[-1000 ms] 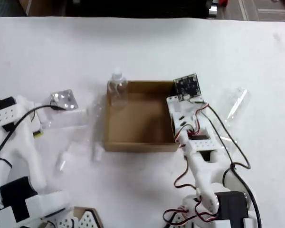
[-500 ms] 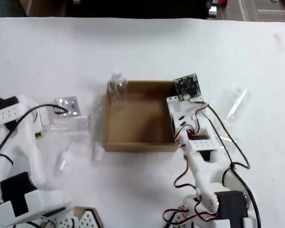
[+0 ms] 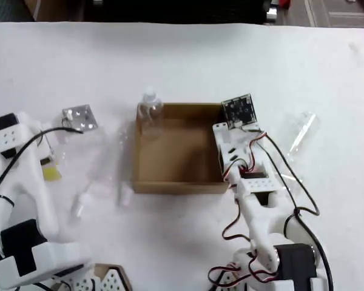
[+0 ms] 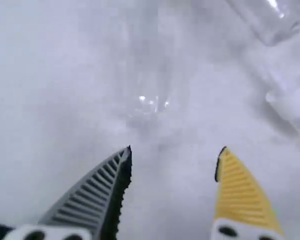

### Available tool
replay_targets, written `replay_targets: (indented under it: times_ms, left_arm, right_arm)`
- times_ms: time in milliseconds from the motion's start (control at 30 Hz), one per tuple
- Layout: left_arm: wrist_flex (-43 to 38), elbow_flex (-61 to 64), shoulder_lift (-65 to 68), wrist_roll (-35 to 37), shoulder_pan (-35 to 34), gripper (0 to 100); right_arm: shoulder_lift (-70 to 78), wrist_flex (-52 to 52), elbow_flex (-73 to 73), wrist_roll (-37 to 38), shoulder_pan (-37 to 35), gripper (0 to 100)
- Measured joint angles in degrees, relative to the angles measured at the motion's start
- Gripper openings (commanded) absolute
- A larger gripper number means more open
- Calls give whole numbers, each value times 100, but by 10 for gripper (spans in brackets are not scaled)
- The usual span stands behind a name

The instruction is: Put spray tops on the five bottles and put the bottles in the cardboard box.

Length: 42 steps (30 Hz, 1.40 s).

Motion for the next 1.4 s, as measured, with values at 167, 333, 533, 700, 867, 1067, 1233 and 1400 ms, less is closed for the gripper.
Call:
replay_targets:
  times_ms: [167,333,533,700,867,1067,1233,1400]
  left_arm:
    - [835,-853,0,193,-18,256]
    - [1591,-2242,0,1864,-105,256]
    - [1758,-2936,26,5486,-105,256]
    - [721,-2804,615,8818,62,256]
    - [202,-2884,1626,11516,738,256]
    - [62,-4141,2840,12422,1477,255]
    - [-9,-5530,4167,12888,1538,215]
    - [360,-7051,5477,12941,1556,213]
  right_arm:
    - [0,0,0,0,0,18]
    - [0,0,0,0,0,18]
    - [0,0,0,0,0,18]
    - [0,0,0,0,0,18]
    - [0,0,0,0,0,18]
    - [0,0,0,0,0,18]
    - [0,0,0,0,0,18]
    - [0,0,0,0,0,18]
